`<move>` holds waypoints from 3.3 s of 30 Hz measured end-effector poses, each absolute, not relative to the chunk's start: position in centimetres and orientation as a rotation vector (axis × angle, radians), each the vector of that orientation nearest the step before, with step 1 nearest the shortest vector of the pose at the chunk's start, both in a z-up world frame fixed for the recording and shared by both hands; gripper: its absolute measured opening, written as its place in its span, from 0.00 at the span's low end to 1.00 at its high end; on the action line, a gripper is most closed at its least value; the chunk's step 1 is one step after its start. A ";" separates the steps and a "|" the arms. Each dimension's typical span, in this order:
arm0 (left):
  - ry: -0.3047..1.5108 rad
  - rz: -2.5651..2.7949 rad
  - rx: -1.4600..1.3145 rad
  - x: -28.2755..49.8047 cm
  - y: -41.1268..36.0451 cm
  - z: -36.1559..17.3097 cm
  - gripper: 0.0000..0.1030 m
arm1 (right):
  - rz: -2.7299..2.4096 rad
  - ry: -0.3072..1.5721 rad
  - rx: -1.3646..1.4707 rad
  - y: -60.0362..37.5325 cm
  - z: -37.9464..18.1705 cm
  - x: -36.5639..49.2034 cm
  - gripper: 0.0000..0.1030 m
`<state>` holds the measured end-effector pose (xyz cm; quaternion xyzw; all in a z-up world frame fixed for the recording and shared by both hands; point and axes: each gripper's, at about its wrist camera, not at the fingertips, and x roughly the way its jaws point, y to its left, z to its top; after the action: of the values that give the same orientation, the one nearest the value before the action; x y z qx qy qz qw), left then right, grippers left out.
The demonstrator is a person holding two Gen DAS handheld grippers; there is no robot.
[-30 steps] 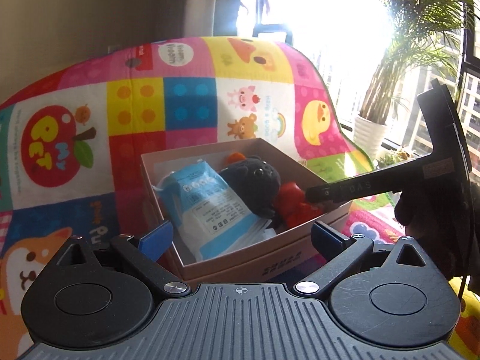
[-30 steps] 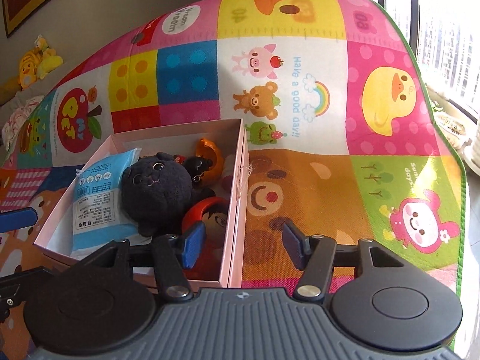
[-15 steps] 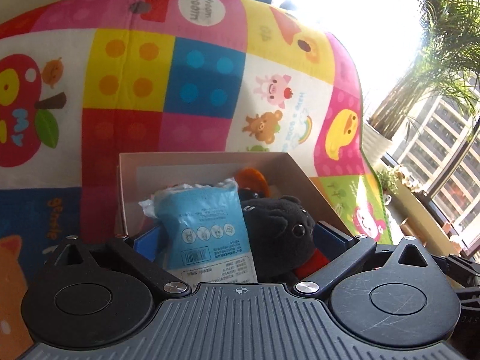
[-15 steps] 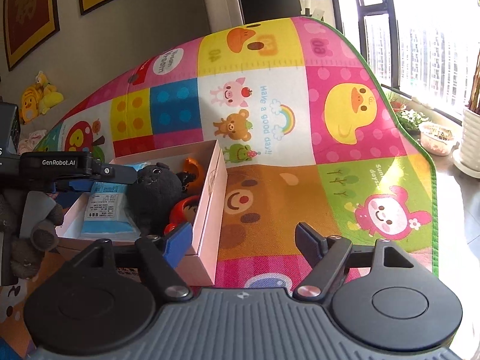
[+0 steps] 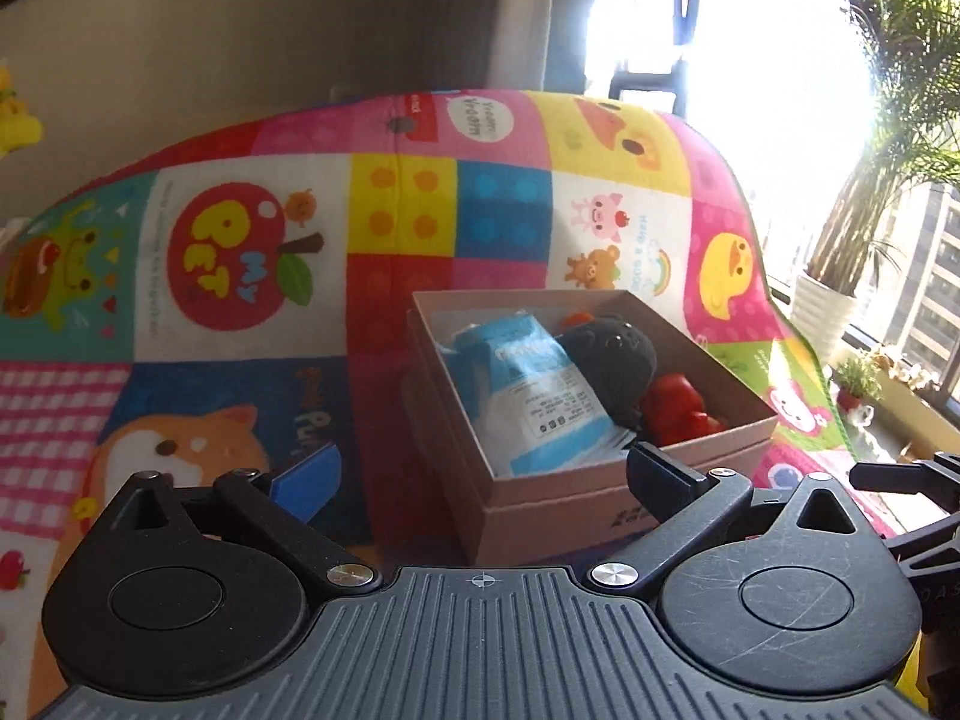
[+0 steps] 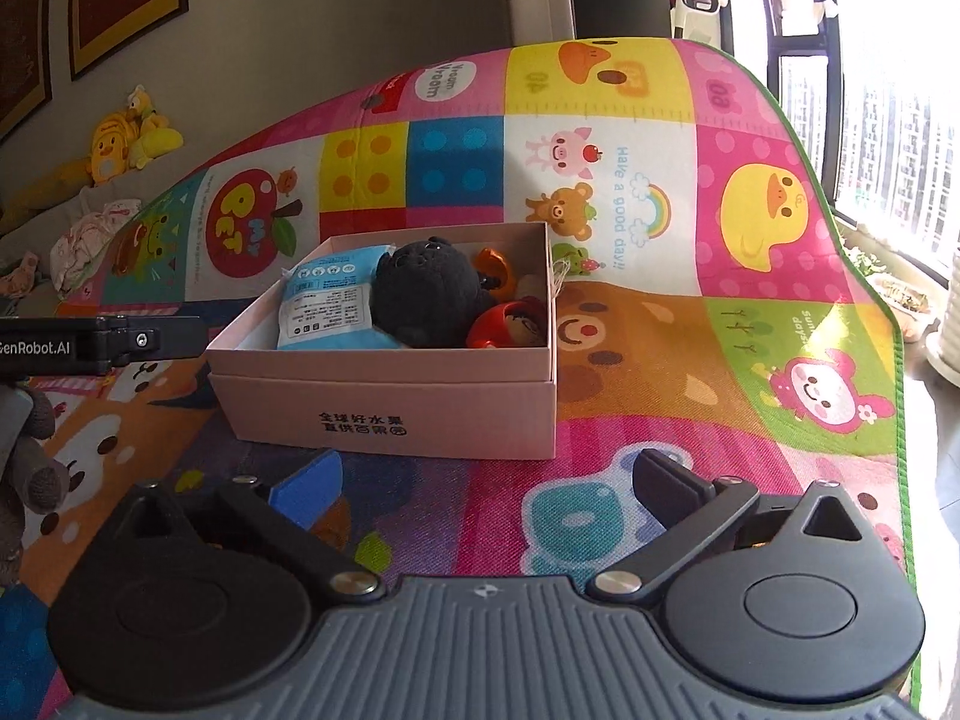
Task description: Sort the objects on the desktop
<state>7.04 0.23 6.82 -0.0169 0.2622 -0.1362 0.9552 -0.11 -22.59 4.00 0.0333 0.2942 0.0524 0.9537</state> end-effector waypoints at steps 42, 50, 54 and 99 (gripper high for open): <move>0.698 -0.052 0.042 4.2 -0.7 0.5 1.00 | 0.045 0.695 -0.011 -18.1 -0.2 1.4 1.00; 0.698 -0.053 0.041 4.2 -0.7 0.5 1.00 | 0.045 0.694 -0.010 -18.1 -0.2 1.4 1.00; 0.698 -0.053 0.041 4.2 -0.6 0.5 1.00 | 0.045 0.694 -0.010 -18.1 -0.2 1.4 1.00; 0.699 -0.053 0.041 4.2 -0.7 0.5 1.00 | 0.045 0.694 -0.010 -18.1 -0.2 1.4 1.00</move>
<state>4.18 -0.65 0.49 0.0202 0.3421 -0.0260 0.9391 1.41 -18.11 -0.24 -0.0049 0.3401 0.0221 0.9401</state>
